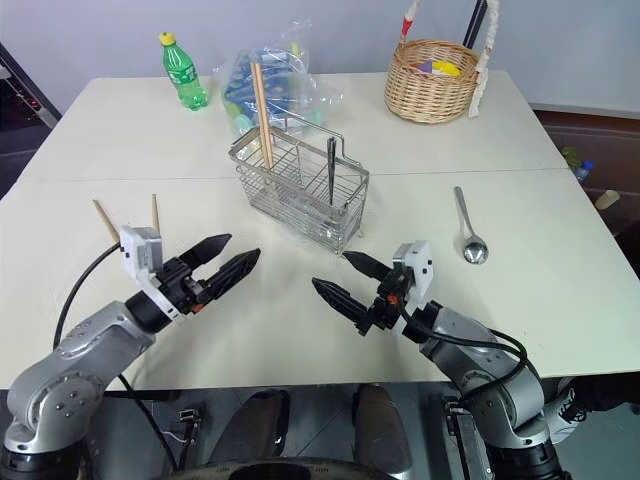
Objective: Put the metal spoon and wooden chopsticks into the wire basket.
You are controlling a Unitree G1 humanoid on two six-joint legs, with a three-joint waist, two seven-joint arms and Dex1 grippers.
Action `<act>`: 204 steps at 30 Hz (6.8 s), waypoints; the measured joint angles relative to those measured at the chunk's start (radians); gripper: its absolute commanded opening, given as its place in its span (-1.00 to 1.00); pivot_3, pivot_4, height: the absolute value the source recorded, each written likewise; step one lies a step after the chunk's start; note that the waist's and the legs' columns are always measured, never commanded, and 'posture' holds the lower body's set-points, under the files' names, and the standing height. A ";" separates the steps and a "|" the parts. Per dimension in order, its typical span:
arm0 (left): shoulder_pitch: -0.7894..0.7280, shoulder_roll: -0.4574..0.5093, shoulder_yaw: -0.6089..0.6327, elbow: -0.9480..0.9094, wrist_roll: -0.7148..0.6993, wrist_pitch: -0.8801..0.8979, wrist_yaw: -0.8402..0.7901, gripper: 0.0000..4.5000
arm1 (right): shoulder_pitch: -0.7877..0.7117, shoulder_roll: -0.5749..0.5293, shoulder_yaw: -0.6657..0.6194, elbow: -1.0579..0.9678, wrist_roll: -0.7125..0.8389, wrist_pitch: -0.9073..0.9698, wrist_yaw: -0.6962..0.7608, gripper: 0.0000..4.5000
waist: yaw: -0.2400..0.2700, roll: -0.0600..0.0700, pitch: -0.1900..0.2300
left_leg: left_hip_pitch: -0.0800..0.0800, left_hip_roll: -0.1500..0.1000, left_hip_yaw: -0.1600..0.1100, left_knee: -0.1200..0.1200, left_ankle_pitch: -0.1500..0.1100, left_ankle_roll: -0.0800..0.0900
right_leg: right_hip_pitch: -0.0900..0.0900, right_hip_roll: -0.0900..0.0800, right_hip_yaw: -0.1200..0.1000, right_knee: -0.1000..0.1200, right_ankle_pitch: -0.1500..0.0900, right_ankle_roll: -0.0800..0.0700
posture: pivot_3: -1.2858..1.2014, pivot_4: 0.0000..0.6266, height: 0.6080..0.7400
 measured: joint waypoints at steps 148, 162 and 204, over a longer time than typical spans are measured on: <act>-0.231 0.110 -0.115 0.118 0.197 -0.098 -0.421 1.00 | -0.926 -0.319 -0.082 1.323 -0.645 0.140 0.142 -0.99 | -0.030 0.003 0.002 | 0.001 0.000 0.001 0.002 0.000 0.000 | 0.000 0.001 0.000 0.002 0.004 0.004 | 0.03 -0.52 1.00; -0.285 0.297 0.085 0.119 0.000 -0.007 -0.494 1.00 | -0.825 -0.278 -0.193 0.783 -0.592 0.168 -0.076 -0.99 | -0.034 0.004 0.003 | 0.000 0.001 0.001 0.000 0.000 0.000 | -0.002 0.001 0.001 0.003 0.004 0.004 | 0.03 -0.52 1.00; -0.296 0.204 0.066 0.152 0.081 -0.035 -0.371 1.00 | -0.734 0.323 -0.094 0.351 -0.224 -0.005 -0.223 -0.99 | -0.032 0.005 0.003 | 0.000 0.002 0.000 -0.001 0.000 0.000 | -0.004 0.003 0.001 0.006 0.004 0.003 | 0.03 -0.52 1.00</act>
